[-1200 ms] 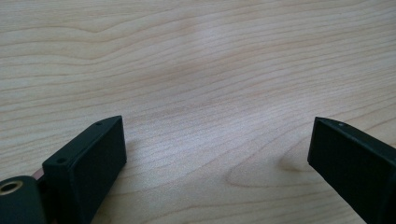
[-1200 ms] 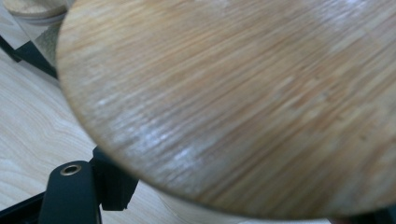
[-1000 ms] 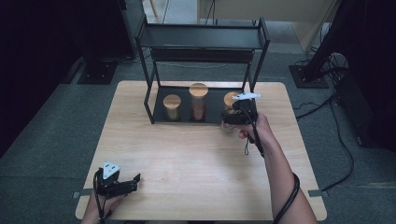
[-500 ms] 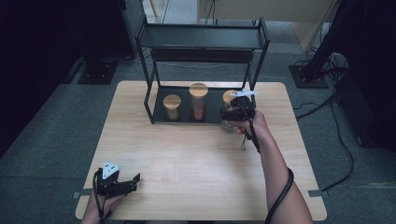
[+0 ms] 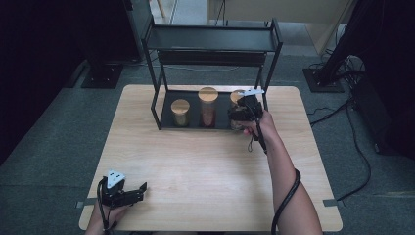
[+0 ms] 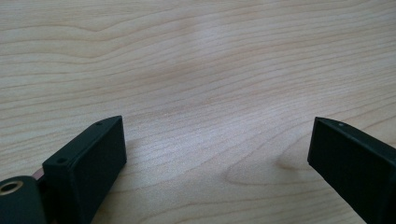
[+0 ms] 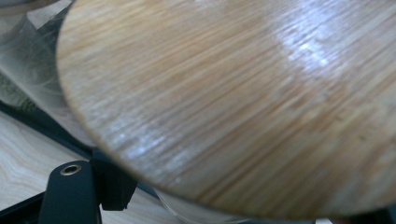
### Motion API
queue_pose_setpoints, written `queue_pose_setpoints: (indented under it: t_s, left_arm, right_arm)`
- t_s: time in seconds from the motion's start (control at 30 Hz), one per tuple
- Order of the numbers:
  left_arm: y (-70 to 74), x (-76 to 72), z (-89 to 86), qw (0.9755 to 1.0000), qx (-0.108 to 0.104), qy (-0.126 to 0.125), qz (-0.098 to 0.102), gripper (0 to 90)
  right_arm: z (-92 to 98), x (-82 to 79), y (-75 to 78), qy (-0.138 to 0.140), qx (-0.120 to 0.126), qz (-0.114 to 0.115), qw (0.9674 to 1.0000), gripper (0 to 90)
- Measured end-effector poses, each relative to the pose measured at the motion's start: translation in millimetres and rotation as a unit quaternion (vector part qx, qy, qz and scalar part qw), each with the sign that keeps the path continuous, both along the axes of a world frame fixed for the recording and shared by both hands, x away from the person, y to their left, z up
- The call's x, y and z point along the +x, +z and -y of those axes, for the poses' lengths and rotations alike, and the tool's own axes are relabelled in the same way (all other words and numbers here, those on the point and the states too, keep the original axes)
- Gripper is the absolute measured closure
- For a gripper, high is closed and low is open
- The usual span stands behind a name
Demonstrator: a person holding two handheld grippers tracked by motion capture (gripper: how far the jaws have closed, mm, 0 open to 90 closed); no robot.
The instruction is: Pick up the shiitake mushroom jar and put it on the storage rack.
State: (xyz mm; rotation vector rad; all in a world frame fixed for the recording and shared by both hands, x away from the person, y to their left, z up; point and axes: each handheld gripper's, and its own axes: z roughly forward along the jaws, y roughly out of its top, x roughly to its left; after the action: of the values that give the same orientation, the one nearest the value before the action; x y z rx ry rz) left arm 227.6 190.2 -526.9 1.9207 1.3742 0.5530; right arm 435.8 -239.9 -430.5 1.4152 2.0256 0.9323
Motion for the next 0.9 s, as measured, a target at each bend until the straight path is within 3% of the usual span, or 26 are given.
queue_pose_setpoints:
  t_s: [0.4,0.9]
  left_arm:
    - [0.0,-0.9,-0.2,1.0,-0.002,-0.004,0.0,4.6]
    - [0.0,-1.3,0.6,1.0,0.003,-0.008,0.002,4.6]
  right_arm:
    - [-8.0,18.7,-2.0,-0.011,-0.003,-0.002,0.9999,25.0]
    - [-1.9,29.7,-10.9,-0.026,0.005,-0.009,0.9996,25.0]
